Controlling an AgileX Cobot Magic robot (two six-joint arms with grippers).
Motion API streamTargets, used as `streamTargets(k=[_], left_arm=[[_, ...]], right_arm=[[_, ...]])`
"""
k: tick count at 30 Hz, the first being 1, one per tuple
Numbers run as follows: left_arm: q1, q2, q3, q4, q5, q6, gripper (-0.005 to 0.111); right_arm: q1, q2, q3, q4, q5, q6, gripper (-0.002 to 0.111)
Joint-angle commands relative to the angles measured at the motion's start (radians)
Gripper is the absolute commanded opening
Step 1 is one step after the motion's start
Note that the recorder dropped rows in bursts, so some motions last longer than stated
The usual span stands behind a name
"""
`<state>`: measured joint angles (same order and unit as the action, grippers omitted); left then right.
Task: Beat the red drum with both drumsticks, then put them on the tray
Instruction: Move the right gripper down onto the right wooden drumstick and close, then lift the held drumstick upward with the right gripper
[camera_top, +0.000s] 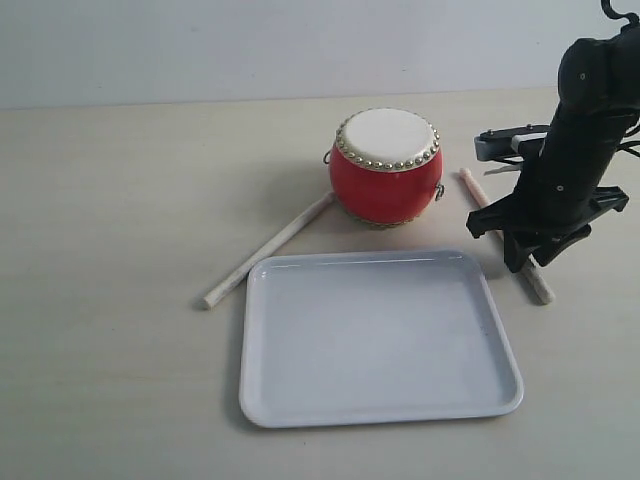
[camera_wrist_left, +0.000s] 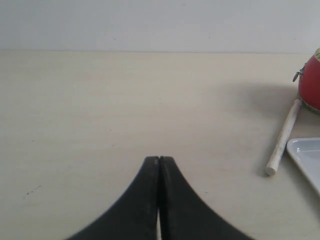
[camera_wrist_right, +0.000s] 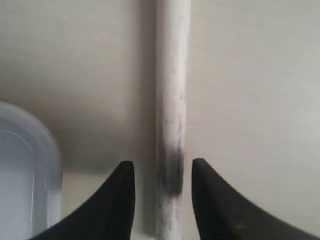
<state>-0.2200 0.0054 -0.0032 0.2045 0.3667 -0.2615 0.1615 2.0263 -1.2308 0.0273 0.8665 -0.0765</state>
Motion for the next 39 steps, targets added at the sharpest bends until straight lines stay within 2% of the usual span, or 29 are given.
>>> streamTargets(k=[1, 14, 16, 19, 20, 27, 33, 39], left_arm=[[0.000, -0.005, 0.003, 0.002, -0.006, -0.001, 0.000], [0.000, -0.005, 0.003, 0.002, -0.006, -0.001, 0.000], [0.000, -0.005, 0.003, 0.002, -0.006, -0.001, 0.000], [0.000, -0.005, 0.003, 0.002, -0.006, -0.001, 0.000], [0.000, -0.005, 0.003, 0.002, -0.006, -0.001, 0.000], [0.000, -0.005, 0.003, 0.002, -0.006, -0.001, 0.000], [0.000, -0.005, 0.003, 0.002, -0.006, -0.001, 0.000], [0.000, -0.005, 0.003, 0.002, -0.006, -0.001, 0.000]], right_arm=[[0.002, 0.005, 0.004, -0.001, -0.011, -0.005, 0.038], [0.002, 0.037, 0.004, 0.000, -0.027, -0.001, 0.036], [0.002, 0.037, 0.004, 0.000, -0.027, 0.013, 0.027], [0.002, 0.037, 0.004, -0.004, -0.025, 0.036, 0.005], [0.002, 0.037, 0.004, -0.004, -0.020, 0.037, 0.000], [0.002, -0.019, 0.004, -0.027, 0.027, 0.082, 0.000], [0.002, -0.201, 0.004, -0.090, 0.089, 0.091, 0.000], [0.002, -0.358, -0.052, -0.045, 0.137, 0.043, 0.000]])
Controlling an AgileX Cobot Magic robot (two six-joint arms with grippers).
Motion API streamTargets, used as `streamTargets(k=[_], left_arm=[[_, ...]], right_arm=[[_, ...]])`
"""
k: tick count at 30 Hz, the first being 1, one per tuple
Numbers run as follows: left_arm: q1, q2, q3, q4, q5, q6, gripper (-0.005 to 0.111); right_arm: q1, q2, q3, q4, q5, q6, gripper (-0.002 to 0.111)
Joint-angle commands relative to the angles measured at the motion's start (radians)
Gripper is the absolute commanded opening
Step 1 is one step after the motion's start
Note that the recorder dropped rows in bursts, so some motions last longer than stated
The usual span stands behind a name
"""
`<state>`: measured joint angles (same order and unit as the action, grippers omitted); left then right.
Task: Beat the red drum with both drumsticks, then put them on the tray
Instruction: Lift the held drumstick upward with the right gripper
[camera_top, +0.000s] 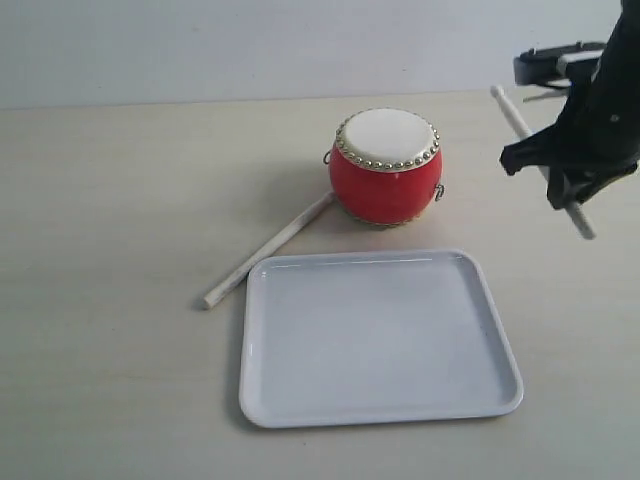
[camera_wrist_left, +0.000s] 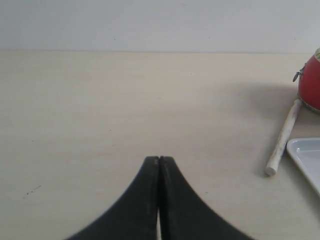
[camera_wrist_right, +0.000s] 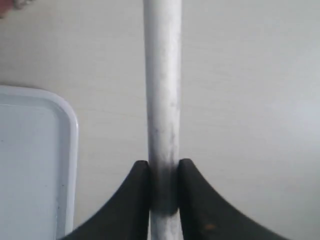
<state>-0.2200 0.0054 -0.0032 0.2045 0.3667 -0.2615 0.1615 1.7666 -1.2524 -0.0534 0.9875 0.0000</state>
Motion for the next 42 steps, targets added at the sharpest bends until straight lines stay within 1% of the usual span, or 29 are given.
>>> streamTargets(k=[1, 3, 5, 7, 14, 18, 20, 22, 24, 26, 31, 33, 35, 37, 39, 41, 42], left_arm=[[0.000, -0.005, 0.003, 0.002, -0.006, -0.001, 0.000], [0.000, -0.005, 0.003, 0.002, -0.006, -0.001, 0.000], [0.000, -0.005, 0.003, 0.002, -0.006, -0.001, 0.000], [0.000, -0.005, 0.003, 0.002, -0.006, -0.001, 0.000], [0.000, -0.005, 0.003, 0.002, -0.006, -0.001, 0.000], [0.000, -0.005, 0.003, 0.009, -0.008, -0.001, 0.000], [0.000, -0.005, 0.003, 0.049, -0.026, -0.001, 0.000], [0.000, -0.005, 0.003, 0.057, -0.110, -0.005, 0.000], [0.000, -0.005, 0.003, 0.032, -0.213, -0.029, 0.000], [0.000, -0.005, 0.003, 0.016, -0.291, -0.081, 0.000], [0.000, -0.005, 0.003, 0.016, -0.345, -0.124, 0.000], [0.000, -0.005, 0.003, 0.016, -0.392, -0.201, 0.000], [0.000, -0.005, 0.003, 0.016, -0.451, -0.313, 0.000], [0.000, -0.005, 0.003, 0.016, -0.597, -0.345, 0.000], [0.002, -0.005, 0.003, 0.000, -0.876, -0.314, 0.000], [0.002, 0.003, -0.021, -0.130, -1.062, -0.240, 0.000], [0.002, 0.028, -0.073, -0.204, -1.075, -0.206, 0.000]], right_arm=[[0.002, -0.119, -0.031, 0.069, -0.001, -0.046, 0.000], [0.002, -0.159, -0.031, 0.198, -0.050, -0.116, 0.000], [0.002, -0.184, -0.031, 0.337, -0.085, -0.230, 0.000], [0.002, -0.196, -0.031, 0.437, -0.119, -0.324, 0.000], [0.002, -0.205, -0.014, 0.623, -0.180, -0.579, 0.000], [0.002, -0.205, 0.075, 0.811, -0.212, -0.861, 0.000], [0.002, -0.205, 0.125, 0.897, -0.238, -1.013, 0.000], [0.002, -0.205, 0.143, 0.994, -0.288, -1.144, 0.000], [0.002, -0.208, 0.131, 1.056, -0.303, -1.169, 0.000], [0.002, -0.208, 0.119, 1.069, -0.272, -1.176, 0.000], [0.002, -0.208, 0.119, 1.071, -0.257, -1.176, 0.000], [0.002, -0.208, 0.119, 1.069, -0.257, -1.176, 0.000], [0.002, -0.208, 0.119, 1.069, -0.257, -1.176, 0.000], [0.002, -0.208, 0.119, 1.071, -0.265, -1.176, 0.000], [0.002, -0.208, 0.119, 1.071, -0.282, -1.176, 0.000], [0.002, -0.208, 0.119, 1.071, -0.289, -1.176, 0.000], [0.002, -0.208, 0.119, 1.071, -0.289, -1.176, 0.000]])
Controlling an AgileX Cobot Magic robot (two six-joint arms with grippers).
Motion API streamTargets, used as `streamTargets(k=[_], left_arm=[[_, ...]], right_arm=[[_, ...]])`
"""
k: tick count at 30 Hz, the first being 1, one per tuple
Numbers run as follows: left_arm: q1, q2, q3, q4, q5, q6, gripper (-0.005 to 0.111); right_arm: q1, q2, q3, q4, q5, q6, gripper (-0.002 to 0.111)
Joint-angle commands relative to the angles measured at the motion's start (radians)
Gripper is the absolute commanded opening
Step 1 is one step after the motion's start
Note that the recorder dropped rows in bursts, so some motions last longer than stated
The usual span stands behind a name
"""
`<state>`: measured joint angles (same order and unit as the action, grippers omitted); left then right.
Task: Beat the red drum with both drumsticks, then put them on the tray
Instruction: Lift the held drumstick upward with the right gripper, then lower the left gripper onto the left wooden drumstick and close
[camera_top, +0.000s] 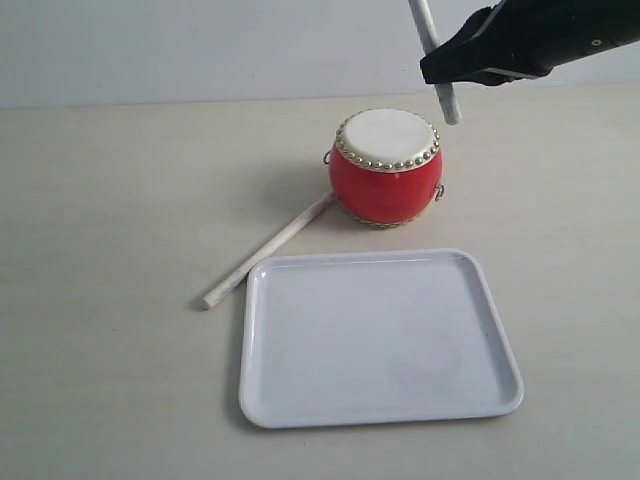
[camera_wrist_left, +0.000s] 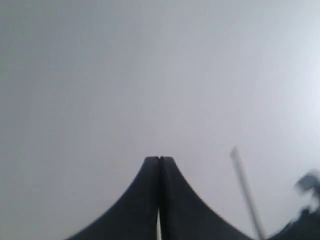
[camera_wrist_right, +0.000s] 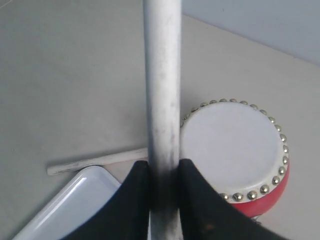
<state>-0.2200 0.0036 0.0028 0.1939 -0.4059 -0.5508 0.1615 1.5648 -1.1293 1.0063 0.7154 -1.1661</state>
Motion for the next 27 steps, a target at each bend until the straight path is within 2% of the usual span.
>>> streamTargets(k=[1, 4, 7, 9, 11, 13, 14, 16, 18, 20, 22, 27], left_arm=[[0.002, 0.064, -0.148, -0.273, -0.267, 0.166, 0.000], [0.002, 0.220, -0.396, -0.441, -0.019, 0.545, 0.000], [0.002, 0.451, -0.610, -0.588, 0.264, 0.724, 0.000], [0.002, 0.605, -0.726, -0.592, 0.379, 0.800, 0.000], [0.002, 0.762, -0.857, -0.558, 0.548, 0.828, 0.000], [0.002, 0.940, -0.998, -0.459, 0.767, 0.815, 0.000], [0.002, 1.114, -1.120, -0.408, 0.956, 0.772, 0.000], [0.002, 1.324, -1.273, -0.330, 1.190, 0.715, 0.000], [0.000, 1.494, -1.368, -0.268, 1.372, 0.676, 0.000], [-0.006, 1.627, -1.412, -0.264, 1.487, 0.660, 0.000], [-0.041, 1.725, -1.417, -0.239, 1.513, 0.660, 0.000], [-0.218, 1.854, -1.462, -0.174, 1.496, 0.660, 0.000]], right_arm=[[0.002, -0.006, -0.004, 0.011, -0.017, -0.010, 0.000], [0.002, -0.004, -0.004, 0.011, -0.010, -0.006, 0.000], [0.002, -0.004, -0.004, 0.009, -0.013, -0.006, 0.000], [0.002, -0.004, -0.004, -0.021, -0.011, 0.009, 0.000], [0.002, -0.004, -0.004, -0.073, -0.005, 0.034, 0.000], [0.002, -0.004, -0.004, -0.141, -0.005, 0.096, 0.000], [0.002, -0.004, -0.004, -0.194, -0.005, 0.149, 0.000], [0.002, -0.004, -0.004, -0.239, -0.003, 0.203, 0.000], [0.002, -0.004, -0.004, -0.267, -0.003, 0.226, 0.000], [0.002, -0.004, -0.004, -0.307, -0.005, 0.248, 0.000], [0.002, -0.004, -0.004, -0.318, -0.014, 0.256, 0.000], [0.002, -0.004, -0.004, -0.318, -0.014, 0.254, 0.000]])
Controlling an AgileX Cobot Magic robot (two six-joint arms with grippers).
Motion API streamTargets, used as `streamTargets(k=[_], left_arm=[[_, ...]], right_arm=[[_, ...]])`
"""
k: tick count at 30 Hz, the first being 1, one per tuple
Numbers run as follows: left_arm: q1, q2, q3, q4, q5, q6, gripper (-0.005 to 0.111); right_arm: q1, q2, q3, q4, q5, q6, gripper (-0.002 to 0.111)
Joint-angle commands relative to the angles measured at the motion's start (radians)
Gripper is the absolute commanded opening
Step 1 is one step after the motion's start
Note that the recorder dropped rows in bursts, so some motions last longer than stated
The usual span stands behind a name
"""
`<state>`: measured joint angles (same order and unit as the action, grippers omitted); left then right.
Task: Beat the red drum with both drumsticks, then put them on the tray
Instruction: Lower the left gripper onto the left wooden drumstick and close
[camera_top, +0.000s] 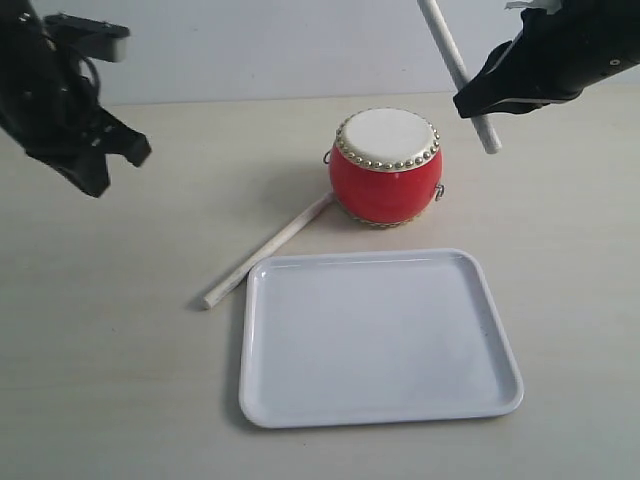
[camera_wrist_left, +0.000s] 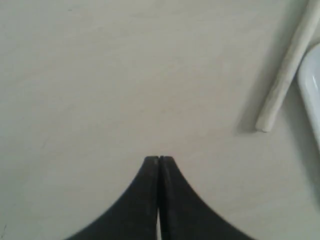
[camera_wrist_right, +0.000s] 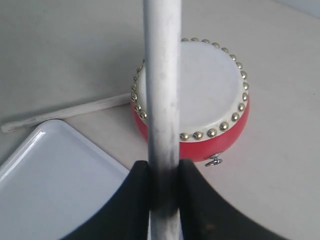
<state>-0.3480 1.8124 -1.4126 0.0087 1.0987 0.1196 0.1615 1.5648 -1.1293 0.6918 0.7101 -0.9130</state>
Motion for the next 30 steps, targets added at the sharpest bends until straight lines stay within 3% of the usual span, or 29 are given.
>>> streamTargets(k=[1, 5, 11, 23, 30], left_arm=[[-0.134, 0.070, -0.080, 0.011, 0.000, 0.006, 0.002], [-0.203, 0.140, -0.165, 0.015, 0.009, 0.029, 0.021], [-0.232, 0.262, -0.292, 0.004, 0.054, 0.029, 0.048], [-0.232, 0.399, -0.358, -0.035, 0.067, 0.092, 0.049], [-0.232, 0.427, -0.358, -0.043, -0.046, 0.106, 0.049]], right_arm=[[0.002, -0.004, -0.004, -0.003, -0.009, 0.003, 0.000], [0.002, -0.004, -0.004, -0.013, -0.003, 0.003, 0.000], [0.002, -0.004, -0.004, -0.013, -0.003, 0.001, 0.000], [0.002, -0.004, -0.004, -0.015, -0.003, 0.001, 0.000], [0.002, -0.004, -0.004, -0.015, -0.003, 0.003, 0.000]])
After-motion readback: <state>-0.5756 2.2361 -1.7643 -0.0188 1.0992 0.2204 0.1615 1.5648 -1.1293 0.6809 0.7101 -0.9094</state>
